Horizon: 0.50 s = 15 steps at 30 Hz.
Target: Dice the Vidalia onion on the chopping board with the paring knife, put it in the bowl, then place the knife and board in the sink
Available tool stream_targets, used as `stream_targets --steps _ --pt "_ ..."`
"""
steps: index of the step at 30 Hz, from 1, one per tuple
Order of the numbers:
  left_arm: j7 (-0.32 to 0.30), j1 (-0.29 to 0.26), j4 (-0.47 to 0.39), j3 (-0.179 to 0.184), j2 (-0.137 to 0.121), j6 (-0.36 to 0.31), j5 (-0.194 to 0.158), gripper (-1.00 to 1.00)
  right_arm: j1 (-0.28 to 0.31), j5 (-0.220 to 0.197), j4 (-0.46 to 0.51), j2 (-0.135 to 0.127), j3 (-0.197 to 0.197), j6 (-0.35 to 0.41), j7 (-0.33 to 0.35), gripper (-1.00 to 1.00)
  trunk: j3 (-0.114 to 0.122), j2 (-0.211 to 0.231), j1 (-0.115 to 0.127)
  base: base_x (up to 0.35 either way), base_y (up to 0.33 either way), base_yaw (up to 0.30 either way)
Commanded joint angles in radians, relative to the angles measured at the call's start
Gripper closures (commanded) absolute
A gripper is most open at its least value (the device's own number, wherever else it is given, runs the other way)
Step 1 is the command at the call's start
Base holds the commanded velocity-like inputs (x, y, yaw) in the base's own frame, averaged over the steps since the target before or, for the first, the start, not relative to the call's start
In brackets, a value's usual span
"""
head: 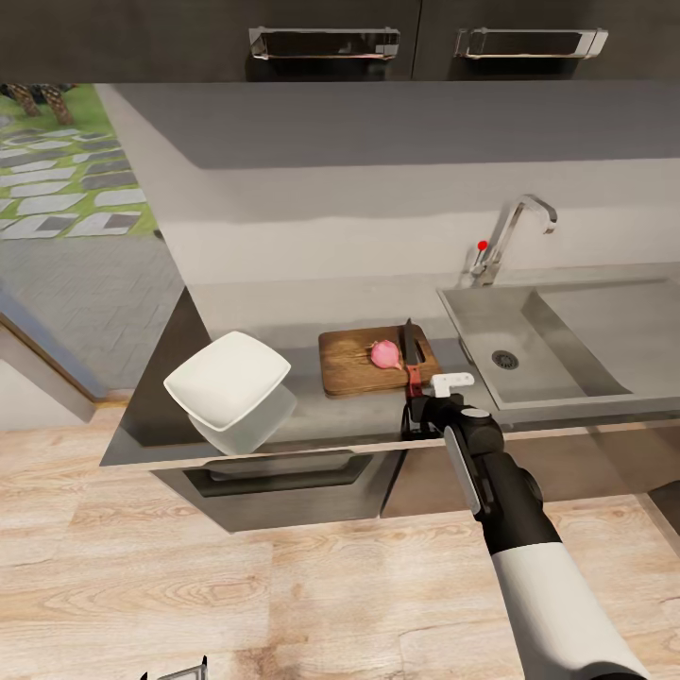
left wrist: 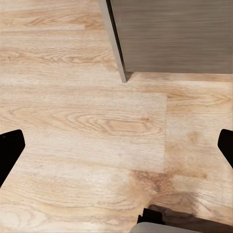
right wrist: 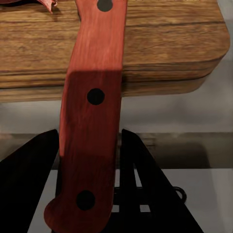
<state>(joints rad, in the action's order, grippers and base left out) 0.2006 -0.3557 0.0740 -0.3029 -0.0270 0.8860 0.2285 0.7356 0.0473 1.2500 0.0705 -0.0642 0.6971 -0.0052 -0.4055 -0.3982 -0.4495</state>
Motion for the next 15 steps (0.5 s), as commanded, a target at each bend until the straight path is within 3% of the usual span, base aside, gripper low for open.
stream_targets --steps 1,11,15 --pt "0.008 -0.002 0.004 -0.004 -0.001 0.006 0.011 -1.00 0.001 0.003 0.001 0.000 -0.001 0.005 -0.001 1.00 -0.002 -0.002 -0.001 0.000 0.000 0.000" --pt "0.008 -0.002 0.004 -0.004 0.001 0.003 0.012 -1.00 0.001 0.005 0.005 0.000 0.002 0.012 -0.006 1.00 -0.002 -0.002 -0.001 0.000 0.000 0.000" --pt "0.007 -0.002 0.004 -0.003 0.010 -0.034 0.012 -1.00 0.001 0.008 0.048 0.000 0.003 0.022 -0.009 1.00 -0.002 -0.002 -0.001 0.000 0.000 0.000"
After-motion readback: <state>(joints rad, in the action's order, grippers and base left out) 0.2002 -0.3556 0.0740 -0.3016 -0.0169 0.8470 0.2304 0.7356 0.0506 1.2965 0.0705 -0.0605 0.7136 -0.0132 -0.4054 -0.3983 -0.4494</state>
